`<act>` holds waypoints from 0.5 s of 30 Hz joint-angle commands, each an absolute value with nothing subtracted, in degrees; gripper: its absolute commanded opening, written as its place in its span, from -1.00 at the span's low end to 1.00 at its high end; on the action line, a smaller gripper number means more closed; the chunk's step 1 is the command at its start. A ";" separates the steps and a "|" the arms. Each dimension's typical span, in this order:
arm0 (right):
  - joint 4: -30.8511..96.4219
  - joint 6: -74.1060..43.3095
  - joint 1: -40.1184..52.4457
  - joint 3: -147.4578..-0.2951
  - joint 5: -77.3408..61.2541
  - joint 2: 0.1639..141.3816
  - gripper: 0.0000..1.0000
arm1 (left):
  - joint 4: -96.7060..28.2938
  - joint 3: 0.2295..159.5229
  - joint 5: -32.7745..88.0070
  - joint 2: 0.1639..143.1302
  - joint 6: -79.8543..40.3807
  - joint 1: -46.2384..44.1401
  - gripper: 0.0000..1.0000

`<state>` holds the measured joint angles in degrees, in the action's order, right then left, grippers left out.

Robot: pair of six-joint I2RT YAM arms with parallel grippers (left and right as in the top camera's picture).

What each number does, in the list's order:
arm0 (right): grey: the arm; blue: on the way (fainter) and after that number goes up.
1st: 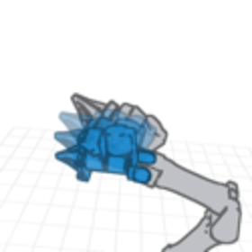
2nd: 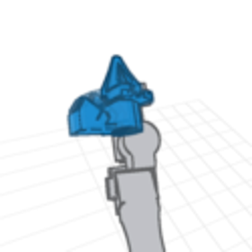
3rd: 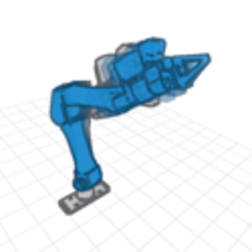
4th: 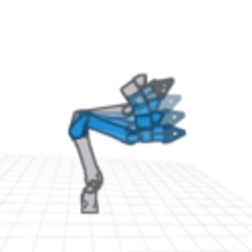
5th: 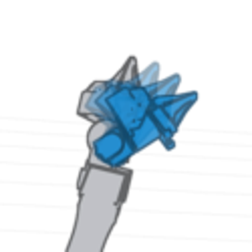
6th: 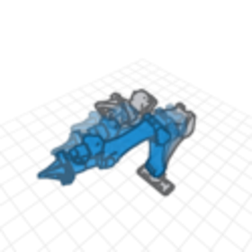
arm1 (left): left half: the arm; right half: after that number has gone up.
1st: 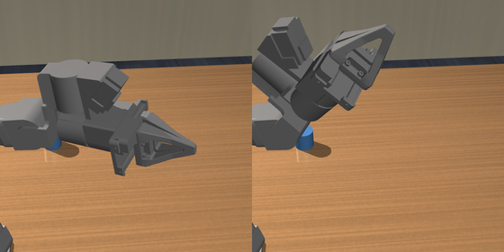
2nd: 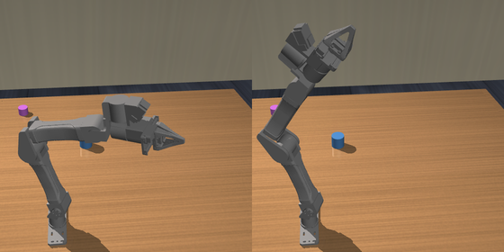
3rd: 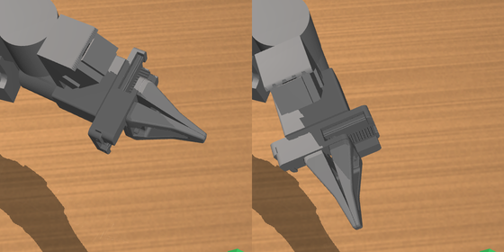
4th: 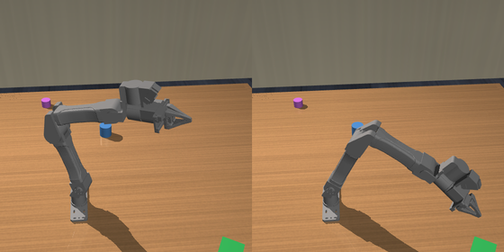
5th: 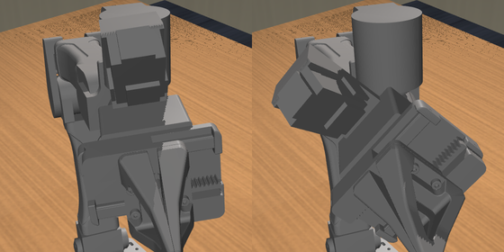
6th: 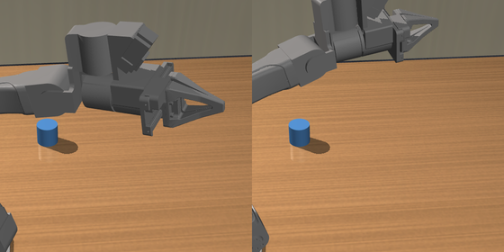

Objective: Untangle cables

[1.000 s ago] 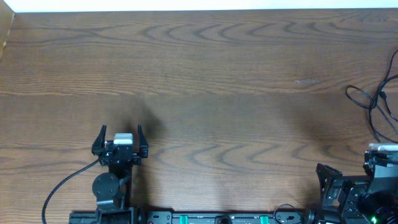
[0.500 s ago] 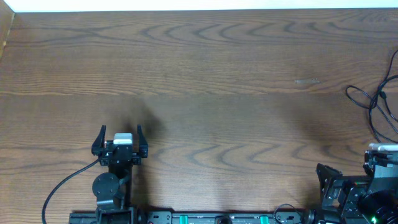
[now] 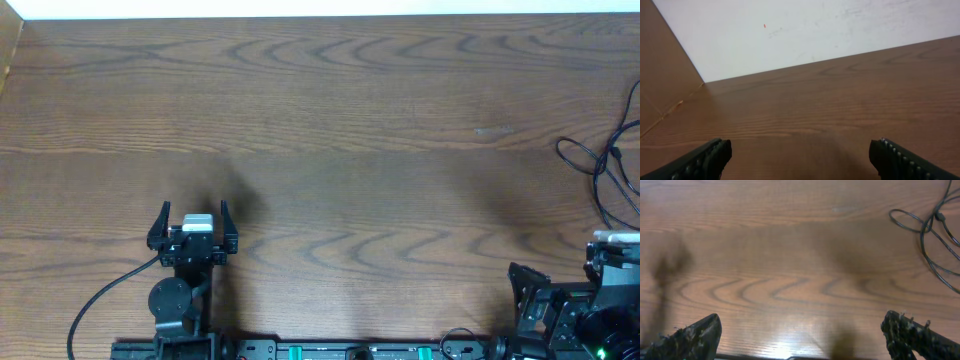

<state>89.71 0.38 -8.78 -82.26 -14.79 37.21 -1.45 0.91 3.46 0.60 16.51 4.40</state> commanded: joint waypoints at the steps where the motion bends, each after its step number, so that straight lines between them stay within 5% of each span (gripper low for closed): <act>1: 85.78 -0.62 -9.13 -82.37 -15.84 37.41 0.98 | -3.90 0.23 2.96 0.23 16.01 4.60 0.88; 15: 48.23 4.03 -7.40 -68.53 -16.23 31.88 0.99 | -3.90 0.23 2.94 0.23 16.01 4.60 0.86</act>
<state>53.01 2.31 -7.81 -76.07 -15.97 35.44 -1.52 0.95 3.46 0.58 16.51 4.40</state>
